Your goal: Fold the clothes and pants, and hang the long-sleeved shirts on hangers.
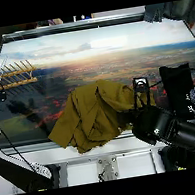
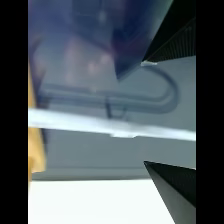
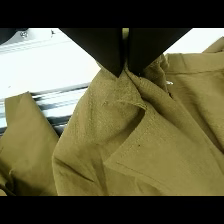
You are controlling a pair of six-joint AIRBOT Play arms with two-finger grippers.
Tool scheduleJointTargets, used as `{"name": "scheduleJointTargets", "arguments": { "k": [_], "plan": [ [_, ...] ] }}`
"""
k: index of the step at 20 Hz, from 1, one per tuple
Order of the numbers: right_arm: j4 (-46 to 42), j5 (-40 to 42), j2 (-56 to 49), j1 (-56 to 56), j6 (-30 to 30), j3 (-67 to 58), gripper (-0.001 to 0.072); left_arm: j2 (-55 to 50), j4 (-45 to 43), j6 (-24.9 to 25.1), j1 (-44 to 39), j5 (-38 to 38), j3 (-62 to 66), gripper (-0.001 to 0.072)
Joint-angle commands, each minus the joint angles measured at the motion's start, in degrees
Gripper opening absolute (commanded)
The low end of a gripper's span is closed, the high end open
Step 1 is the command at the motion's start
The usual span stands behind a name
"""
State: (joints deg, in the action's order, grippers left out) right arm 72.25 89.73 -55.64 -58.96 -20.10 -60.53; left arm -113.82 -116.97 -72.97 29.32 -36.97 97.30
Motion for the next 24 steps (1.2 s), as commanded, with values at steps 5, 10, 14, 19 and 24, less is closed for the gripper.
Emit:
{"name": "scheduleJointTargets", "arguments": {
  "k": [5, 10, 14, 19, 24],
  "plan": [
    [0.0, 0.0, -2.3, -0.1, 0.0, 0.0, 0.0023, -5.4, 1.2, 0.1, 1.2, -2.2, 7.5, 0.065],
    [0.1, 0.0, -2.5, 0.0, 0.0, 0.0, 0.0023, -7.2, 1.6, 0.2, 1.6, -1.7, 7.5, 0.0651],
    [0.0, 0.0, -2.5, -0.1, 0.0, 0.0, 0.0023, -7.3, 1.5, 0.1, 2.4, -0.3, 7.5, 0.065],
    [0.0, 0.0, -3.2, -0.1, 0.0, 0.0, 0.0023, -7.3, 3.2, 0.1, 3.8, 1.2, 7.5, 0.065],
    [0.1, 0.0, -4.2, -0.1, 0.0, 0.0, 0.0023, -7.7, 4.6, 0.2, 4.1, 3.8, 7.5, 0.065]
  ]
}}
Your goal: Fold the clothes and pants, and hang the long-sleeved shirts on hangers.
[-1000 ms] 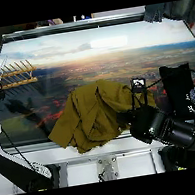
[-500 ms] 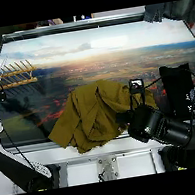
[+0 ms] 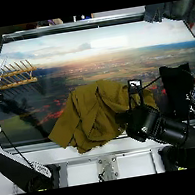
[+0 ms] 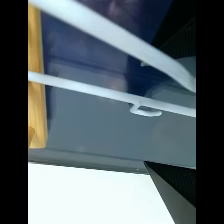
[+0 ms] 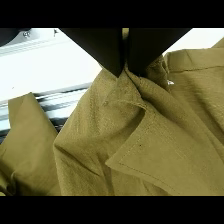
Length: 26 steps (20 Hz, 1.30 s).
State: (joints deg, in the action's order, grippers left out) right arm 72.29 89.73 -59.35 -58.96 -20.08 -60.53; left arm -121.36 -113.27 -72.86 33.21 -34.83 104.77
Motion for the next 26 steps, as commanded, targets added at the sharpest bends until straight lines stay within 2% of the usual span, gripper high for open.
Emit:
{"name": "scheduleJointTargets", "arguments": {
  "k": [1, 3, 4, 5, 8, 9, 15, 22, 26],
  "plan": [
    [0.0, 0.0, -0.5, -0.1, 0.0, 0.0, 0.0023, -0.3, 1.0, 0.0, 0.2, 1.9, 0.0, 0.065],
    [0.0, -0.1, -0.7, 0.0, 0.0, 0.0, 0.0023, -0.5, 1.7, 0.0, 0.2, 1.9, 0.0, 0.065],
    [0.0, -0.2, -0.8, -0.1, 0.0, 0.0, 0.0023, -0.6, 2.4, 0.0, 0.2, 1.8, 0.0, 0.0589],
    [0.0, -0.2, -0.8, 0.0, 0.0, 0.0, 0.0023, -0.7, 2.3, 0.0, 0.2, 1.8, 0.0, 0.0475],
    [0.0, -0.2, -0.9, 0.0, 0.0, 0.0, 0.0023, -0.7, 2.3, 0.0, -0.1, 1.8, 0.1, 0.0042],
    [0.0, -0.2, -0.9, 0.0, 0.0, 0.0, 0.0023, -0.7, 2.3, 0.0, -0.1, 1.8, 0.1, 0.002],
    [0.0, -0.2, -0.9, 0.0, 0.0, 0.0, 0.0023, 1.8, 2.2, 0.0, -1.3, -0.2, 0.1, 0.0018],
    [0.0, -0.2, -0.9, 0.0, 0.0, 0.0, 0.0023, 9.6, 2.4, -0.1, -4.7, -5.0, 0.1, 0.0018],
    [0.0, -0.2, -0.8, 0.0, 0.0, 0.0, 0.0023, 15.1, 2.5, -3.1, -6.3, -7.5, 0.1, 0.0018]
  ]
}}
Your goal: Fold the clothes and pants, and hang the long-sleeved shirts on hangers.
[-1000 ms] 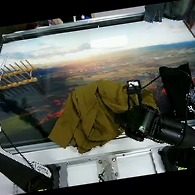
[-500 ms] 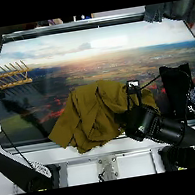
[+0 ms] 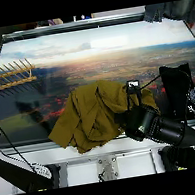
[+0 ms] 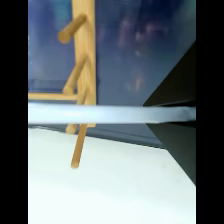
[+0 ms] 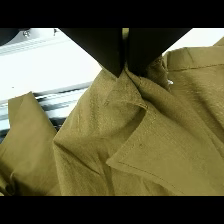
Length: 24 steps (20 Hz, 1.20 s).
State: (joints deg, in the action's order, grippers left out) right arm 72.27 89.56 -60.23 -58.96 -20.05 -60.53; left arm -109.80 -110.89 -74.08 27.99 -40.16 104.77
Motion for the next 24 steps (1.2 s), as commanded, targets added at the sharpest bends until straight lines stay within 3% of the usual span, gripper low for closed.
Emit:
{"name": "scheduleJointTargets", "arguments": {
  "k": [1, 7, 14, 17, 20, 24],
  "plan": [
    [-0.2, 0.0, 0.2, 0.0, 0.0, 0.0, 0.0023, 4.9, 0.9, -2.0, -1.5, -2.9, 0.1, 0.0018],
    [-2.8, 0.0, 2.7, 0.1, -0.1, -2.9, 0.0023, 14.9, 11.9, -2.0, -3.7, -8.9, 0.1, 0.0019],
    [-2.6, 0.0, 10.3, 0.0, -1.1, -3.7, 0.0023, 27.8, 13.2, -4.6, -15.2, -18.1, 0.1, 0.0019],
    [-2.7, 0.0, 14.0, 0.0, -1.1, -3.8, 0.0023, 32.8, 27.6, -4.1, -19.9, -20.5, 0.1, 0.0019],
    [-2.7, 0.0, 17.8, 0.1, -1.1, -3.8, 0.0023, 35.9, 39.3, 6.8, -24.0, -28.7, 0.1, 0.0018],
    [-2.8, 0.2, 21.7, 0.1, -0.9, -4.2, 0.0023, 37.0, 55.8, 31.9, -26.6, -46.7, 0.0, 0.0017]
  ]
}}
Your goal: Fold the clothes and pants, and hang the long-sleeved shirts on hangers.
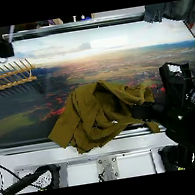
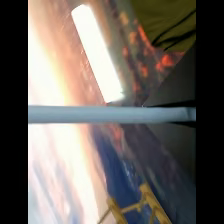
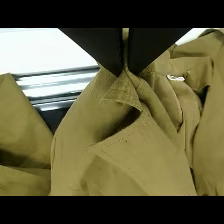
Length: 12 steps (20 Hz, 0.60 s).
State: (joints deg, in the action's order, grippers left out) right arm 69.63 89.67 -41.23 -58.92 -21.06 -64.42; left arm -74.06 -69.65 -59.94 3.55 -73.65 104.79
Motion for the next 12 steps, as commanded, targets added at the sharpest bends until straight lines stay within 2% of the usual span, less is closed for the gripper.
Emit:
{"name": "scheduleJointTargets", "arguments": {
  "k": [1, 3, 7, 8, 9, 12],
  "plan": [
    [-0.5, 0.5, 3.2, 0.0, 0.1, -0.7, 0.0023, 1.0, 19.8, 23.9, -2.1, -17.9, 0.0, 0.0017],
    [-1.3, 2.1, 3.4, 0.1, 0.1, -1.9, 0.0023, 0.5, 26.8, 31.7, -2.1, -25.5, 0.0, 0.0017],
    [-2.4, 5.1, 3.3, 0.1, 0.0, -4.2, 0.0023, 0.3, 23.7, 33.3, -1.5, -26.6, 0.0, 0.0018],
    [-2.6, 5.1, 3.4, 0.1, 0.0, -4.5, 0.0023, 0.2, 24.0, 37.6, -1.1, -28.1, 0.0, 0.0018],
    [-3.1, 5.1, 3.4, 0.1, 0.1, -4.7, 0.0023, -0.2, 24.8, 44.1, -0.6, -30.6, -0.1, 0.0017],
    [-3.0, 5.9, 3.4, 2.1, 0.0, -5.5, 0.0022, 0.1, 26.9, 52.2, 0.9, -31.3, -5.9, 0.0017]
  ]
}}
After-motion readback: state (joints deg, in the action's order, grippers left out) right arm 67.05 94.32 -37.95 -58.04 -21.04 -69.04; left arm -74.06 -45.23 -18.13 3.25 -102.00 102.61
